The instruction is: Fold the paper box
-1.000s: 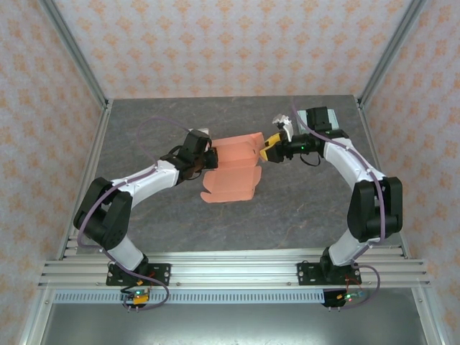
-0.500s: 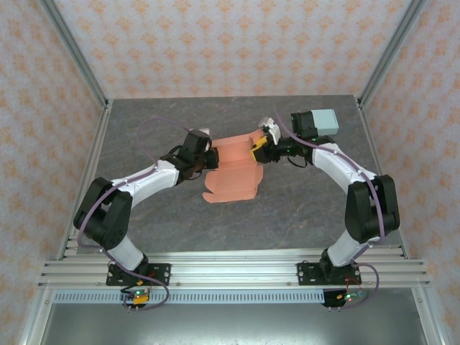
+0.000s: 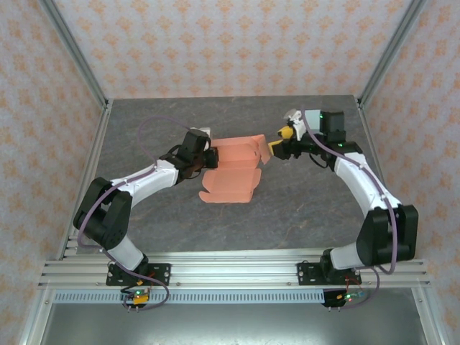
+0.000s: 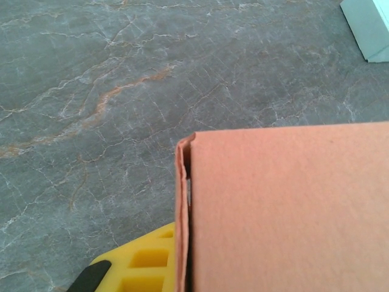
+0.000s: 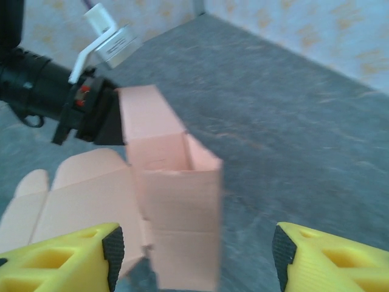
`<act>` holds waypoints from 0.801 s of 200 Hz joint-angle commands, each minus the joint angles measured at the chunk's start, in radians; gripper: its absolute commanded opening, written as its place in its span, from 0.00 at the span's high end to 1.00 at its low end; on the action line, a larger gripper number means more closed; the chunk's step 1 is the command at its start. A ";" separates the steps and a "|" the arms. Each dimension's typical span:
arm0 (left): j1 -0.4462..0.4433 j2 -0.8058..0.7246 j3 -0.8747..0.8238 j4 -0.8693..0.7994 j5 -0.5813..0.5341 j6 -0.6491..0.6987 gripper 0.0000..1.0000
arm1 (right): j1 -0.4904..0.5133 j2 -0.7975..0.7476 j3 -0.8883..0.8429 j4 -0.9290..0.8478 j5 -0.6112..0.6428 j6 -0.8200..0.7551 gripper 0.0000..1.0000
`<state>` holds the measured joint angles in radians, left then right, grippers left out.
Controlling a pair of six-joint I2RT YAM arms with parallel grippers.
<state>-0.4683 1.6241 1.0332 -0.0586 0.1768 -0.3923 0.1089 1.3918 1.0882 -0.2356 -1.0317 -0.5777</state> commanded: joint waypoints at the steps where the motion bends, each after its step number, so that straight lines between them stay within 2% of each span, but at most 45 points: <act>1: 0.008 -0.007 0.039 0.022 0.031 0.054 1.00 | -0.021 -0.010 -0.034 0.083 0.035 0.037 0.31; 22: 0.007 -0.014 0.030 0.055 0.065 0.083 1.00 | -0.025 0.072 0.034 -0.049 -0.060 -0.044 0.32; 41: 0.007 -0.025 0.025 0.064 0.076 0.106 1.00 | -0.011 0.146 0.116 -0.205 -0.161 -0.147 0.38; 55: 0.006 -0.031 0.026 0.053 0.068 0.114 1.00 | 0.020 0.173 0.160 -0.311 -0.165 -0.224 0.45; 73: 0.007 -0.027 0.033 0.037 0.060 0.111 1.00 | 0.062 0.186 0.168 -0.341 -0.171 -0.246 0.51; 84: 0.007 -0.025 0.037 0.032 0.059 0.104 1.00 | 0.081 0.185 0.160 -0.326 -0.174 -0.235 0.55; 103: 0.007 -0.013 0.050 0.016 0.044 0.084 1.00 | 0.113 0.172 0.133 -0.264 -0.121 -0.182 0.54; 129: 0.007 0.010 0.075 -0.020 0.025 0.063 1.00 | 0.169 0.122 0.047 -0.059 0.031 -0.013 0.51; 160: 0.007 0.023 0.091 -0.051 -0.020 0.032 1.00 | 0.200 0.054 -0.044 0.141 0.104 0.133 0.54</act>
<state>-0.4664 1.6283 1.0771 -0.0799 0.2066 -0.3168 0.2832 1.5173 1.1027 -0.3080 -1.0183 -0.5983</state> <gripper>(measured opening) 0.090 0.479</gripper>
